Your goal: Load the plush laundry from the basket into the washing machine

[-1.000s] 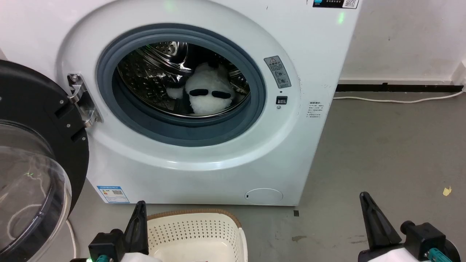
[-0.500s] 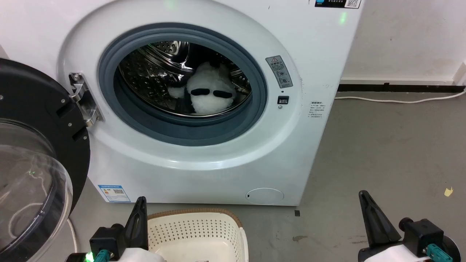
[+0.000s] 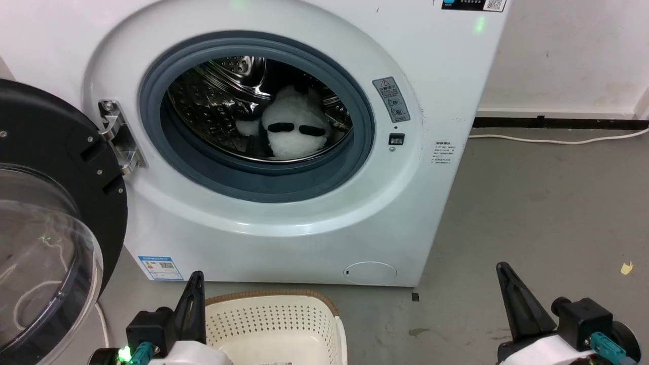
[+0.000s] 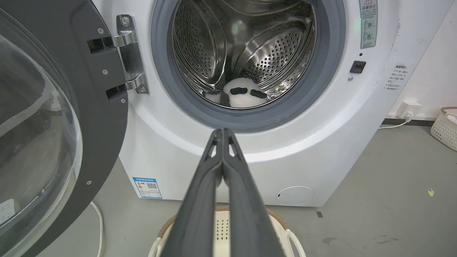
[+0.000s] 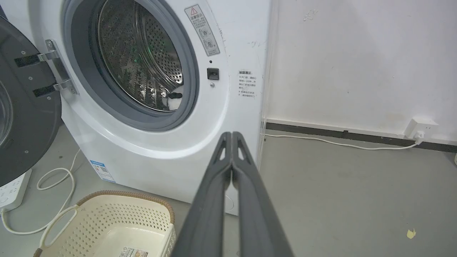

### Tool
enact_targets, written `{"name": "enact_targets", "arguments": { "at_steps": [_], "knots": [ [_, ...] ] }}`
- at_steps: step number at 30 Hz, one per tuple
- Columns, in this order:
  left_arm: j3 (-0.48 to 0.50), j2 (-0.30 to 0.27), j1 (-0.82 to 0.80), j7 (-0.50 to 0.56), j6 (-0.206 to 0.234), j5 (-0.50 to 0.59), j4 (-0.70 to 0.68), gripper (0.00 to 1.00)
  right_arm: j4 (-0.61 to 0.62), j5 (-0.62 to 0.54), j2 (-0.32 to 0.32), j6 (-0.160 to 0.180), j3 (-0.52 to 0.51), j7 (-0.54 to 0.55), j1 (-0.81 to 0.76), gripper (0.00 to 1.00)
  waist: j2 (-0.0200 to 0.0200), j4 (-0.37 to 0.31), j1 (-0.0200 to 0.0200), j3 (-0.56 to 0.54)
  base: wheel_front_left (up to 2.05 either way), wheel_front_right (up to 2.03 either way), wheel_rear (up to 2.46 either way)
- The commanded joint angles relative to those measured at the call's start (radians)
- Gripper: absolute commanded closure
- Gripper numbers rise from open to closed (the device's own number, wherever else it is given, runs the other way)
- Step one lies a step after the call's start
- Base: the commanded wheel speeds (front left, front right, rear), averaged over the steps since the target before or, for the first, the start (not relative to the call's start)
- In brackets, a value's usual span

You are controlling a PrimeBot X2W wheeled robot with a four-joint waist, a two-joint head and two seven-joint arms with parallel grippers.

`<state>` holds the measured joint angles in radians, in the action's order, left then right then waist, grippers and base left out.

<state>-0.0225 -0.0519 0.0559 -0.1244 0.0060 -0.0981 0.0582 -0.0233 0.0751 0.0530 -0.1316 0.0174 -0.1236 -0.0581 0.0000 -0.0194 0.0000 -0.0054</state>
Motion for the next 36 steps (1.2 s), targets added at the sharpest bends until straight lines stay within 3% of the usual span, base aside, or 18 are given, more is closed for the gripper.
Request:
{"name": "enact_targets", "arguments": {
  "at_steps": [1, 36],
  "knots": [
    [0.002, 0.001, -0.017, 0.005, -0.002, 0.011, -0.007, 1.0, 0.006, -0.01, -0.001, 0.001, -0.003, 0.004, 0.014, 1.0, 0.0, 0.0, 0.0, 0.0, 0.0, 0.0, 0.0],
    [0.014, 0.001, -0.04, 0.075, -0.004, 0.062, -0.037, 1.0, 0.016, -0.048, -0.002, 0.001, -0.011, 0.074, 0.04, 1.0, 0.0, 0.011, 0.0, 0.003, 0.0, 0.0, 0.0]
  ]
}}
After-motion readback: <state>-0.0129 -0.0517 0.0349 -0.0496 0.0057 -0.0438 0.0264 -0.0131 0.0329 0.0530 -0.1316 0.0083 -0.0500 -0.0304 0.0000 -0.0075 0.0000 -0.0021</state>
